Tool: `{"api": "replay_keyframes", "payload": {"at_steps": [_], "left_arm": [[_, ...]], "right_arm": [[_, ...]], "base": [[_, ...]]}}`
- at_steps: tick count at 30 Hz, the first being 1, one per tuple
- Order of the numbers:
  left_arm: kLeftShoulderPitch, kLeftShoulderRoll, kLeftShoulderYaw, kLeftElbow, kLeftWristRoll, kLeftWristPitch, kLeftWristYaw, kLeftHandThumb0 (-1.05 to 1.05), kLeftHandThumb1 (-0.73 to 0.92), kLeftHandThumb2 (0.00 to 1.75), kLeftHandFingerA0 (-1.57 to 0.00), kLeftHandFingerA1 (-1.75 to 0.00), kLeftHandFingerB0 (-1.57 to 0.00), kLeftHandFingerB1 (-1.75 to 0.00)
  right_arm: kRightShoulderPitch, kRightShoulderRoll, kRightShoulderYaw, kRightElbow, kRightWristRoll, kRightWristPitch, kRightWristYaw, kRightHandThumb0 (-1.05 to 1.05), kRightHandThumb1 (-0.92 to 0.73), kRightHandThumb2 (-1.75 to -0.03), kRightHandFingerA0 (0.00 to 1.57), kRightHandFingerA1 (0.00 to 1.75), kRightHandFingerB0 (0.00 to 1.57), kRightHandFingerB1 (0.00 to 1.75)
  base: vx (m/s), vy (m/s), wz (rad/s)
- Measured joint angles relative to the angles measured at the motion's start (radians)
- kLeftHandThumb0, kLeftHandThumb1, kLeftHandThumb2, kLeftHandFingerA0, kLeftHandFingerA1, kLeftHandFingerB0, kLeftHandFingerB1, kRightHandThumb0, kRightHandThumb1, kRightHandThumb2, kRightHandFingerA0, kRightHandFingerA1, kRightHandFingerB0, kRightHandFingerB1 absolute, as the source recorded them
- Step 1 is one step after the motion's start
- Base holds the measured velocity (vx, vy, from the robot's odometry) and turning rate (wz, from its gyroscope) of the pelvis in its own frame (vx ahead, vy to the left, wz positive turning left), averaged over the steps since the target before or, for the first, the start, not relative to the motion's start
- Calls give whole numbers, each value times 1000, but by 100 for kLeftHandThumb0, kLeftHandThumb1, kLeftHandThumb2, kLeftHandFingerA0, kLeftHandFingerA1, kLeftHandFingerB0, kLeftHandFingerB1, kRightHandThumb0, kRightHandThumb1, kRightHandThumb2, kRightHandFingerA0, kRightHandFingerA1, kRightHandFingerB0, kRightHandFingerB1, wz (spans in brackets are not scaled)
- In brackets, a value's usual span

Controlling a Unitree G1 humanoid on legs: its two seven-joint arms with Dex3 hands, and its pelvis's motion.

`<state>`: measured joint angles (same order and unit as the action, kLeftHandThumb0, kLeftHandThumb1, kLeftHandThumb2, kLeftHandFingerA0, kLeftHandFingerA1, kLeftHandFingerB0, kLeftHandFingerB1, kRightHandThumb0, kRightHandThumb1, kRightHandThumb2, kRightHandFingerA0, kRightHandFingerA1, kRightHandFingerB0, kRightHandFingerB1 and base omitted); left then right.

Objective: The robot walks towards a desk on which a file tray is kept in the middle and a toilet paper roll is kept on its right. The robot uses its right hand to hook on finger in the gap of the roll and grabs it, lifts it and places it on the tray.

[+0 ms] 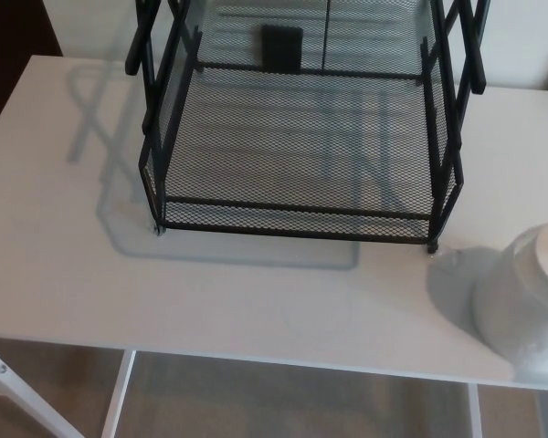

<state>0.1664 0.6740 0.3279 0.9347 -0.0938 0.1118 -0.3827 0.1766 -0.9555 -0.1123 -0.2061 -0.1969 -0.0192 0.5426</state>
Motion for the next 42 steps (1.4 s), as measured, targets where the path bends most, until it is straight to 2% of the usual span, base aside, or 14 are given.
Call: {"api": "replay_keyframes", "payload": {"at_steps": [2, 3, 6, 7, 9, 22, 23, 24, 25, 28, 29, 30, 33, 42], "left_arm": [[-2, 0, 0, 4, 0, 0, 0, -70, 76, 100, -34, -51, -19, -45], [-4, 1, 0, 12, 0, 0, 0, -67, 92, 67, -42, -41, -25, -34], [-8, 1, 0, 22, 0, 0, 0, -67, 92, 68, -43, -40, -25, -33], [-9, 1, -1, 23, 0, 0, 0, -70, 76, 100, -33, -51, -20, -45], [-8, 1, -2, 18, 0, 0, 0, -67, 92, 68, -43, -40, -26, -33], [-16, 0, -28, 17, 6, 0, 2, -69, 92, 70, -42, -40, -26, -34], [-16, 0, -29, 16, 7, 0, 2, -69, 92, 70, -42, -40, -27, -34], [-16, 0, -31, 16, 7, 0, 2, -69, 92, 70, -42, -41, -26, -34], [-16, -1, -33, 17, 7, 0, 2, -69, 92, 71, -42, -41, -27, -34], [-17, -1, -40, 21, 9, 0, 2, -68, 92, 70, -43, -41, -26, -34], [-17, -1, -42, 21, 10, 0, 2, -69, 92, 70, -42, -41, -26, -34], [-17, -1, -43, 21, 10, 0, 2, -68, 92, 70, -43, -41, -27, -34], [-18, -1, -46, 21, 11, 0, 2, -67, 92, 70, -42, -41, -27, -34], [-19, -2, -47, 22, 11, 0, 2, -66, 92, 69, -43, -41, -26, -34]], "right_arm": [[-3, 0, 0, -2, -7, 0, 0, -65, -52, -56, 21, 41, 27, 34], [-8, 3, 1, -4, -10, 0, 1, -66, -53, -56, 22, 41, 27, 33], [-21, 9, 9, -16, -15, 0, 3, -65, -53, -56, 22, 40, 27, 34], [-25, 10, 14, -21, -18, 0, 5, -65, -53, -56, 25, 41, 28, 33], [-33, 13, 26, -34, -29, 0, 5, -65, -53, -57, 29, 40, 27, 34], [-121, 19, 183, -23, -178, -18, -29, -71, -45, -82, 87, 65, 23, 46], [-124, 19, 197, -16, -193, -20, -34, -68, -55, -58, 93, 58, 32, 36], [-128, 19, 207, -11, -203, -21, -38, -72, -46, -84, 95, 70, 27, 48], [-133, 19, 219, -5, -216, -22, -43, -65, -55, -57, 93, 74, 37, 37], [-153, 19, 252, 13, -261, -24, -68, -53, -55, -57, 104, 109, 54, 38], [-157, 19, 258, 15, -272, -25, -77, -54, -46, -87, 112, 111, 57, 56], [-162, 19, 265, 21, -285, -27, -92, -47, -58, -58, 110, 122, 71, 42], [-175, 22, 279, 40, -322, -34, -144, -48, -56, -58, 105, 143, 101, 50], [-188, 45, 296, 100, -385, -79, -300, -37, -54, -74, 113, 135, 107, 72]], "base": [[0, 0, 0], [0, 0, 0], [0, 0, 0], [0, 0, 0], [0, 0, 0], [0, 0, 0], [0, 0, 0], [0, 0, 0], [0, 0, 0], [0, 0, 0], [0, 0, 0], [0, 0, 0], [0, 0, 0], [0, 0, 0]]}}
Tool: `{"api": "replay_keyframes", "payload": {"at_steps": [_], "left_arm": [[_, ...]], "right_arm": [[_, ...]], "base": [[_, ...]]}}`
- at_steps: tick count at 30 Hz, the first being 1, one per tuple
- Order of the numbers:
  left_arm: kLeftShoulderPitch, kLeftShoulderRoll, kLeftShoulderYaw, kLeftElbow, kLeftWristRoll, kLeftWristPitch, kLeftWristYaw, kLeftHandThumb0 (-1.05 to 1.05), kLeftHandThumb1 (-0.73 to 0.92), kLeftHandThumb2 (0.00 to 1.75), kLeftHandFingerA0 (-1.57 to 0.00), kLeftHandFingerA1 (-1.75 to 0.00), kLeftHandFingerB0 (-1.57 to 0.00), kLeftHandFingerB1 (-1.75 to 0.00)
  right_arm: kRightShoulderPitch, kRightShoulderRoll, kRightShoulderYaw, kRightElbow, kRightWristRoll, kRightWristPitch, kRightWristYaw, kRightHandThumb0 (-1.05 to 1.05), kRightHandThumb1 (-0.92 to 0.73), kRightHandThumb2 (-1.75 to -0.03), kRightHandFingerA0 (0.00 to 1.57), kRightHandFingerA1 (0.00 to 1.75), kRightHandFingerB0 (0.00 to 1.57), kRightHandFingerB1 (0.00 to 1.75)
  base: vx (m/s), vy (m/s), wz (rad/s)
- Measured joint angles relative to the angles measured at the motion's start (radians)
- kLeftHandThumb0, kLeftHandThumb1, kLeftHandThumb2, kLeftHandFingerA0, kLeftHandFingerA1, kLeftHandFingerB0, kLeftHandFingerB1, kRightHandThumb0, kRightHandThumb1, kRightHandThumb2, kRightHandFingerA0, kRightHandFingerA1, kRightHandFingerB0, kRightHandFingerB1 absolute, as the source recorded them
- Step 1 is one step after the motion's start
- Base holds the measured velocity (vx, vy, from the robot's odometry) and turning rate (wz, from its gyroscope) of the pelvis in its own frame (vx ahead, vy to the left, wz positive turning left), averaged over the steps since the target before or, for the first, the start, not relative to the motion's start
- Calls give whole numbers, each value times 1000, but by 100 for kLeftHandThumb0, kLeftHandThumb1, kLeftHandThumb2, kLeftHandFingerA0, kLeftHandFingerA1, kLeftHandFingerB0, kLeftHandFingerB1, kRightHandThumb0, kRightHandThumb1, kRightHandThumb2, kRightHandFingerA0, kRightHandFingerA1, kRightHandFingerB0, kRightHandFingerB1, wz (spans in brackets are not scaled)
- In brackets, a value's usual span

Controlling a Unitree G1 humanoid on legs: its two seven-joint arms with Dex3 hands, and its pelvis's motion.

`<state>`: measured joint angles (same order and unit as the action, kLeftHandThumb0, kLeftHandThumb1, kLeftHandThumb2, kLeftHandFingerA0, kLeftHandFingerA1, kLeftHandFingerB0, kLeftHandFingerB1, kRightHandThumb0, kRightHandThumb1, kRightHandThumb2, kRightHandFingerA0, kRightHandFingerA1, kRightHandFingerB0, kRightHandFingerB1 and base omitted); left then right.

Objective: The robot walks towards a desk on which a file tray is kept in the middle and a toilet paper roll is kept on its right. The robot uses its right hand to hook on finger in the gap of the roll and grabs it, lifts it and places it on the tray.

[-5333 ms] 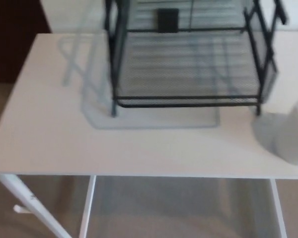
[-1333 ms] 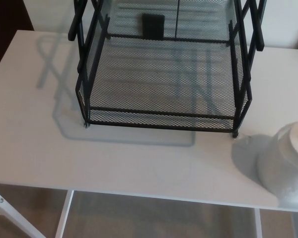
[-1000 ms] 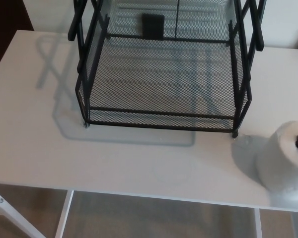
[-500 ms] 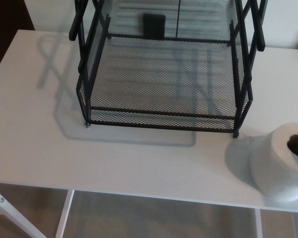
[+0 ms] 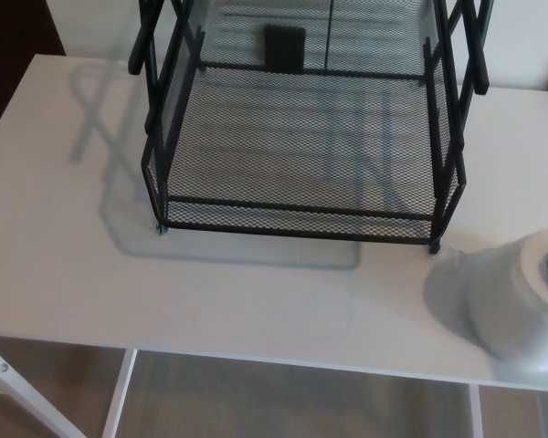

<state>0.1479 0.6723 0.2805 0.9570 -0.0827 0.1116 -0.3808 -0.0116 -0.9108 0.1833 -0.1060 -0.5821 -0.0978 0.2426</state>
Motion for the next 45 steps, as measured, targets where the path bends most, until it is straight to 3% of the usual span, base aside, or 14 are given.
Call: {"api": "replay_keyframes", "payload": {"at_steps": [3, 9, 10, 11, 12, 13, 14, 16, 18, 22, 23, 24, 29, 45], "left_arm": [[0, 0, 0, 0, 0, 0, 0, -66, 92, 70, -43, -41, -26, -34], [0, -1, 0, -1, 0, 0, 0, -65, 92, 70, -43, -42, -26, -34], [0, -1, 0, -1, 0, 0, 0, -65, 92, 70, -42, -41, -26, -34], [0, -1, 0, -1, 0, 0, 0, -65, 92, 70, -42, -41, -26, -34], [1, -1, 0, -1, 0, 0, 0, -64, 92, 69, -42, -41, -26, -34], [2, -1, 0, -2, 0, 0, 0, -64, 92, 69, -42, -41, -26, -34], [3, -1, 0, -2, 0, 0, 0, -65, 92, 69, -42, -41, -26, -34], [6, -1, 0, -3, 0, 0, 0, -68, 92, 70, -43, -42, -27, -35], [12, -1, 0, -5, 0, 0, 0, -67, 92, 70, -43, -42, -26, -35], [30, -1, 0, -17, 0, 0, 0, -65, 92, 70, -44, -41, -27, -34], [31, -1, 0, -18, 0, 0, 0, -65, 92, 70, -44, -41, -26, -34], [31, -1, -1, -18, 1, 0, 0, -65, 91, 67, -46, -42, -28, -35], [20, -1, 0, -2, 1, 0, 1, -65, 92, 69, -45, -42, -26, -34], [52, -1, 1, -38, 0, 0, 3, -66, 92, 69, -45, -41, -27, -34]], "right_arm": [[0, 9, 0, 22, -7, -22, -46, -37, -53, -87, 110, 141, 102, 86], [0, 35, 0, 55, -19, -58, -127, -32, -49, -92, 112, 143, 103, 84], [0, 42, -1, 59, -21, -64, -140, -29, -40, -104, 128, 127, 98, 92], [0, 47, -4, 61, -22, -71, -154, -29, -40, -104, 128, 127, 98, 92], [0, 49, -9, 62, -24, -77, -166, -36, -41, -101, 121, 129, 102, 88], [0, 51, -15, 63, -25, -84, -178, -25, -49, -108, 105, 152, 95, 94], [0, 52, -23, 66, -25, -91, -190, -30, -45, -97, 114, 135, 106, 78], [0, 52, -45, 71, -26, -109, -216, -26, -42, -99, 118, 122, 101, 84], [-2, 52, -96, 72, -19, -130, -233, -22, -52, -79, 107, 134, 104, 71], [-23, 45, -221, 55, 6, -155, -243, -17, -56, -75, 102, 138, 100, 71], [-32, 41, -249, 50, 12, -158, -243, -18, -56, -78, 103, 125, 102, 71], [-42, 38, -277, 45, 20, -161, -242, -19, -52, -89, 103, 135, 101, 74], [-201, 12, -402, 33, 76, -176, -238, -24, -62, -69, 94, 161, 92, 70], [-756, 113, -221, 34, 152, -139, -115, -29, -66, -67, 87, 160, 89, 73]], "base": [[0, 0, 0], [0, 0, 0], [0, 0, 0], [0, 0, 0], [0, 0, 0], [0, 0, 0], [0, 0, 0], [0, 0, 0], [0, 0, 0], [0, 0, 0], [0, 0, 0], [0, 0, 0], [0, 0, 0], [0, 0, 0]]}}
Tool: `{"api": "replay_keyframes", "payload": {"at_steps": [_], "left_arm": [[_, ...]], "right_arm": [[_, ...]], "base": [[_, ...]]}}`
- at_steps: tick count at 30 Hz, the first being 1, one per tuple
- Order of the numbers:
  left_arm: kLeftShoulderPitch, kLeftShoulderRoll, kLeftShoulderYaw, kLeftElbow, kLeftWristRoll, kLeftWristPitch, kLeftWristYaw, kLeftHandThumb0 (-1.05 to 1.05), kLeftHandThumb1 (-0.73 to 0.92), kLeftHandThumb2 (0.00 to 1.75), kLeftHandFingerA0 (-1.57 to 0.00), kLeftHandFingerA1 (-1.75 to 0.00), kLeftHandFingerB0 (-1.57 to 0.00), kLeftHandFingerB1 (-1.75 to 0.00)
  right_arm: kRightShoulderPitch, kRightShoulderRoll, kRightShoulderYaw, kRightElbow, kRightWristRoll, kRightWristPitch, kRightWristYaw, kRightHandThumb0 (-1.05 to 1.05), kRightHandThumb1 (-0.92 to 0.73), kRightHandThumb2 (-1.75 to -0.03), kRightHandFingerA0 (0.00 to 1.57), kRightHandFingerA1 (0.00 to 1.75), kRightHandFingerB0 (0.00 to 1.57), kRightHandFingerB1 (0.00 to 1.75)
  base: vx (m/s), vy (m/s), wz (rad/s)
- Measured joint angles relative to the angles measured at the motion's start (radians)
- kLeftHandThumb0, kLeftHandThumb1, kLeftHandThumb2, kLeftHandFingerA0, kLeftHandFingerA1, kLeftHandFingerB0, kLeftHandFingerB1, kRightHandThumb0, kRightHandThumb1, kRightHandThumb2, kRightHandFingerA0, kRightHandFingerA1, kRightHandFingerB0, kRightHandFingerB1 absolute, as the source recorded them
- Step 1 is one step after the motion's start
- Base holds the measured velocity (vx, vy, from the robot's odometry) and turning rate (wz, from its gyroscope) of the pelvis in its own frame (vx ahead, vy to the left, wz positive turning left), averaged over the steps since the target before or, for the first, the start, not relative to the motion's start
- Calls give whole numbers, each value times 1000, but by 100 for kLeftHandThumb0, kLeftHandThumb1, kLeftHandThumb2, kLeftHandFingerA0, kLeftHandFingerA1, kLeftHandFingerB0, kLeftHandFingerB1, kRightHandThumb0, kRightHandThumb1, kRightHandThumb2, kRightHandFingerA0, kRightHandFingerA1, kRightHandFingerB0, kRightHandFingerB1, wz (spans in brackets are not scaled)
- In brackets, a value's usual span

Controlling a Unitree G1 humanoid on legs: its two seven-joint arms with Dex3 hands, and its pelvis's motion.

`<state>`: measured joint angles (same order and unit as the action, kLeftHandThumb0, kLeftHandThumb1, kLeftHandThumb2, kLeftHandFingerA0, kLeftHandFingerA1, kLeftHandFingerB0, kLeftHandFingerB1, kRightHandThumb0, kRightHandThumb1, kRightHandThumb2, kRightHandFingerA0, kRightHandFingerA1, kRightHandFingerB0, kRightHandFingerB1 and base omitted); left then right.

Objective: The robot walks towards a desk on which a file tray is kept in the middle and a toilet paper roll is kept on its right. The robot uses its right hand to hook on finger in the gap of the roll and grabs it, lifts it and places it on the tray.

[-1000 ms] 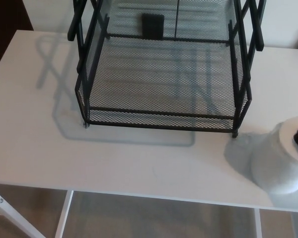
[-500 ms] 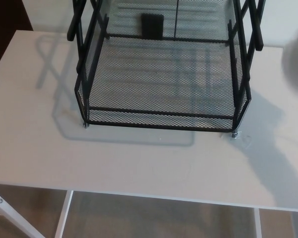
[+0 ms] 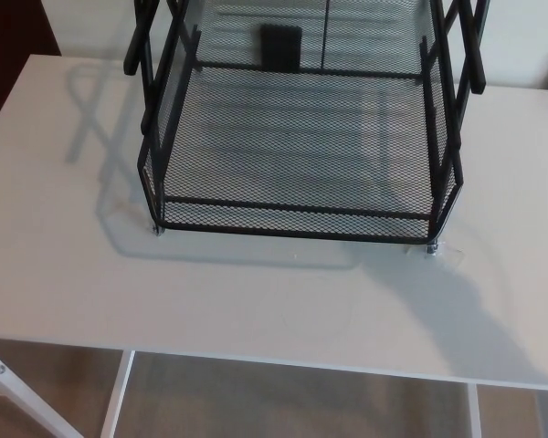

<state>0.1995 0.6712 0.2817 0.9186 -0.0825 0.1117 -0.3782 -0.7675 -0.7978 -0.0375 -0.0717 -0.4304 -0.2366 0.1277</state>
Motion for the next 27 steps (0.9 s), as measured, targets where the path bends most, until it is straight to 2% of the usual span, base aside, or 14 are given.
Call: {"api": "replay_keyframes", "payload": {"at_steps": [4, 5, 6, 9, 14, 15, 19, 20, 24, 25, 26, 27], "left_arm": [[0, 0, 0, -1, 0, 0, 0, -67, 92, 69, -45, -41, -27, -34], [0, 0, 0, 0, 0, 0, 0, -67, 92, 69, -45, -42, -27, -34], [-1, 0, 0, 0, 0, 0, 0, -67, 92, 69, -45, -41, -28, -34], [0, -1, 0, -2, 0, 0, 0, -67, 92, 70, -44, -41, -27, -34], [-3, -2, -2, 3, 0, 0, 0, -65, 92, 69, -44, -42, -27, -34], [-6, -3, -3, 4, 0, 0, 0, -66, 92, 70, -45, -41, -28, -34], [-11, -4, -13, 18, 2, 0, 2, -66, 92, 70, -44, -41, -26, -34], [-11, -4, -14, 21, 2, 0, 2, -67, 92, 70, -45, -41, -27, -34], [-10, -4, -19, 25, 2, 0, 7, -67, 92, 69, -45, -41, -27, -34], [-9, -4, -19, 25, 2, 0, 8, -67, 92, 69, -46, -41, -28, -34], [-9, -4, -20, 24, 2, 0, 9, -67, 92, 70, -44, -41, -26, -34], [-9, -4, -20, 25, 2, 0, 9, -67, 92, 70, -44, -41, -26, -34]], "right_arm": [[-100, 67, 102, 53, 1, 22, 58, -23, -65, -63, 81, 160, 88, 64], [-119, 83, 123, 69, 0, 26, 71, -24, -67, -64, 82, 144, 85, 64], [-137, 99, 149, 87, 0, 33, 86, -23, -69, -63, 85, 138, 86, 60], [-176, 141, 213, 133, -2, 54, 127, -29, -66, -62, 84, 140, 88, 59], [-226, 212, 345, 244, -25, 72, 197, -31, -66, -59, 89, 149, 92, 67], [-233, 224, 377, 270, -34, 74, 212, -27, -63, -70, 91, 149, 94, 77], [-256, 264, 485, 371, -74, 75, 267, -26, -61, -70, 90, 148, 91, 77], [-262, 270, 509, 398, -84, 74, 285, -24, -62, -70, 86, 142, 88, 76], [-292, 276, 561, 445, -112, 75, 344, -22, -62, -70, 85, 128, 88, 71], [-302, 276, 570, 454, -116, 74, 357, -25, -65, -67, 81, 133, 86, 77], [-310, 277, 577, 462, -119, 74, 374, -29, -61, -63, 82, 140, 87, 79], [-316, 279, 581, 467, -120, 73, 388, -29, -61, -63, 82, 140, 87, 79]], "base": [[0, 0, 0], [0, 0, 0], [0, 0, 0], [0, 0, 0], [0, 0, 0], [0, 0, 0], [0, 0, 0], [0, 0, 0], [0, 0, 0], [0, 0, 0], [0, 0, 0], [0, 0, 0]]}}
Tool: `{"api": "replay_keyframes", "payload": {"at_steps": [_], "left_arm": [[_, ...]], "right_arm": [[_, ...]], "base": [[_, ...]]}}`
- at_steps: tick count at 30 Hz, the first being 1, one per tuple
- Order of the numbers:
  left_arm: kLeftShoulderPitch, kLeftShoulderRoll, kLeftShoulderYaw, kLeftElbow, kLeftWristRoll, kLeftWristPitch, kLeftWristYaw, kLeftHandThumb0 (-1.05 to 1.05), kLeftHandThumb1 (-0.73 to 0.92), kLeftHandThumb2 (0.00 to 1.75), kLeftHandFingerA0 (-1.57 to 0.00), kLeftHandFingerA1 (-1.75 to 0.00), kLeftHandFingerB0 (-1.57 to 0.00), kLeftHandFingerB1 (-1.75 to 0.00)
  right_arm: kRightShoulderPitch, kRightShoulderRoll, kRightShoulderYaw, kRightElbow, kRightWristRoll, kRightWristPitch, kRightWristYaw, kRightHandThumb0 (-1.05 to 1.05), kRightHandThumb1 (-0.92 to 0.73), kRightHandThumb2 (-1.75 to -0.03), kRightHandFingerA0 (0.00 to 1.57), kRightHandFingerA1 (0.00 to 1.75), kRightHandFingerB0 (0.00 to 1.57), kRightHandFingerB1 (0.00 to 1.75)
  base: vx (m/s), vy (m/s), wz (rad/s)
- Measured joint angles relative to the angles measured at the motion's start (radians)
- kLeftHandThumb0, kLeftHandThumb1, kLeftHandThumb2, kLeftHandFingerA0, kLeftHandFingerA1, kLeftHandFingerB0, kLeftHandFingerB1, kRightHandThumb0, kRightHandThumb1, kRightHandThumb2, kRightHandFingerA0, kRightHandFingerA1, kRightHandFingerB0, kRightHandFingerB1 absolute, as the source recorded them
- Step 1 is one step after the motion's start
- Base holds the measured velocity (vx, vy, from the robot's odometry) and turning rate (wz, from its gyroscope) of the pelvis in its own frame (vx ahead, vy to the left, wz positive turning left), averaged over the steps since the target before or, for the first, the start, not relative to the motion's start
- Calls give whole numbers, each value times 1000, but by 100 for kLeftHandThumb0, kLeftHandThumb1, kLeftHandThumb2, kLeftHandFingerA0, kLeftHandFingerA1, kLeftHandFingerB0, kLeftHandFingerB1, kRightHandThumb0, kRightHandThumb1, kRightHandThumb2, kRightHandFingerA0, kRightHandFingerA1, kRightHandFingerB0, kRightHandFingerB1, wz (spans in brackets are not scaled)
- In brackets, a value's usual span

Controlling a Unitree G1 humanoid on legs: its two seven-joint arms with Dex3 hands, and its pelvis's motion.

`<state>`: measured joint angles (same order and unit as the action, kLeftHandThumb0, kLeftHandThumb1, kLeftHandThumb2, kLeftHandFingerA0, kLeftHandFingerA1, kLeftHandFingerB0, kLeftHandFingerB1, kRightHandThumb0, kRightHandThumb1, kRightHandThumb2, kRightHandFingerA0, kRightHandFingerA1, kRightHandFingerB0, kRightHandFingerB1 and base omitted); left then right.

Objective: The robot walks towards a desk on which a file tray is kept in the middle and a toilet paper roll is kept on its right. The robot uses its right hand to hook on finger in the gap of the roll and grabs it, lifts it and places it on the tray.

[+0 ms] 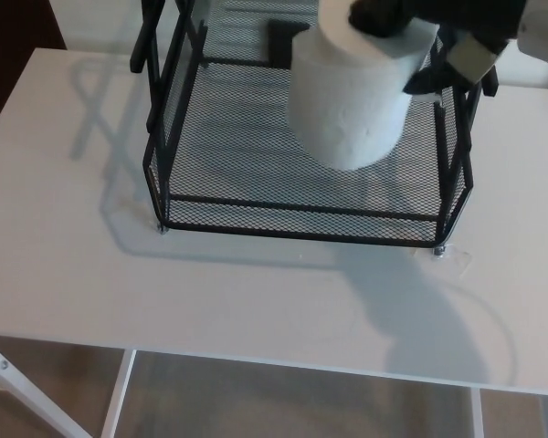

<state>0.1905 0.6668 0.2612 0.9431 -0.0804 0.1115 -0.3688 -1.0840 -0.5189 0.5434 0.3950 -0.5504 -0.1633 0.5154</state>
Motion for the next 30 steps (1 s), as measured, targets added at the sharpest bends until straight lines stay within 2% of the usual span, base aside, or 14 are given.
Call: {"api": "replay_keyframes", "payload": {"at_steps": [2, 7, 10, 13, 16, 17, 18, 19, 20, 22, 23, 24, 26, 30], "left_arm": [[0, 0, -2, 2, 0, 0, 0, -67, 92, 70, -45, -41, -27, -34], [2, 0, -9, -2, 1, 0, 3, -67, 92, 70, -44, -41, -27, -34], [2, 0, -11, 1, 1, 0, 3, -67, 92, 70, -45, -41, -28, -34], [0, 0, -14, 9, 2, -1, 6, -67, 92, 70, -46, -41, -28, -34], [4, 0, -18, 8, 3, -1, 6, -68, 92, 71, -45, -41, -28, -34], [8, 0, -19, 7, 3, -1, 6, -67, 92, 71, -44, -40, -27, -34], [11, 0, -20, 4, 3, -1, 6, -67, 92, 71, -44, -41, -27, -34], [13, 0, -21, 1, 3, -1, 6, -67, 92, 70, -43, -41, -27, -34], [18, 0, -21, -3, 3, -1, 6, -68, 92, 70, -44, -42, -27, -35], [24, 0, -21, -7, 3, -1, 6, -66, 92, 70, -43, -40, -27, -34], [27, 0, -21, -12, 3, -1, 6, -68, 92, 70, -44, -42, -28, -35], [30, 0, -20, -18, 3, 0, 6, -69, 92, 70, -44, -42, -27, -34], [34, 0, -21, -30, 3, 0, 6, -67, 92, 71, -43, -40, -27, -34], [36, 0, -22, -25, 3, 0, 6, -68, 92, 70, -43, -42, -26, -35]], "right_arm": [[-11, 5, 3, 7, 0, -2, 23, -31, -60, -61, 84, 143, 89, 72], [-21, 29, 5, -2, -1, -1, 88, -38, -63, -60, 81, 115, 48, 39], [-30, 41, 7, -11, -3, 0, 124, -39, -62, -59, 78, 111, 44, 38], [-48, 48, 1, -11, 0, 5, 163, -42, -63, -59, 50, 63, 37, 38], [-73, 52, -12, -12, 8, 15, 201, -43, -62, -58, 42, 65, 37, 38], [-79, 52, -15, -12, 11, 17, 216, -51, -46, -80, 24, 59, 31, 48], [-84, 52, -20, -14, 15, 19, 230, -47, -59, -58, 20, 49, 40, 34], [-87, 52, -25, -17, 18, 21, 241, -39, -39, -91, 0, 50, 27, 56], [-92, 52, -33, -27, 22, 28, 257, -61, -44, -78, 4, 48, 33, 47], [-101, 52, -43, -44, 26, 47, 285, -62, -44, -79, 3, 40, 30, 48], [-107, 51, -47, -52, 28, 58, 300, -59, -56, -58, 4, 35, 37, 35], [-112, 51, -49, -58, 30, 69, 314, -65, -54, -56, 2, 53, 37, 37], [-117, 50, -54, -68, 35, 89, 341, -67, -41, -80, 2, 46, 29, 48], [-136, 43, -69, -82, 48, 132, 400, -67, -42, -81, 0, 24, 24, 48]], "base": [[0, 0, 0], [0, 0, 0], [0, 0, 0], [0, 0, 0], [0, 0, 0], [0, 0, 0], [0, 0, 0], [0, 0, 0], [0, 0, 0], [0, 0, 0], [0, 0, 0], [0, 0, 0], [0, 0, 0], [0, 0, 0]]}}
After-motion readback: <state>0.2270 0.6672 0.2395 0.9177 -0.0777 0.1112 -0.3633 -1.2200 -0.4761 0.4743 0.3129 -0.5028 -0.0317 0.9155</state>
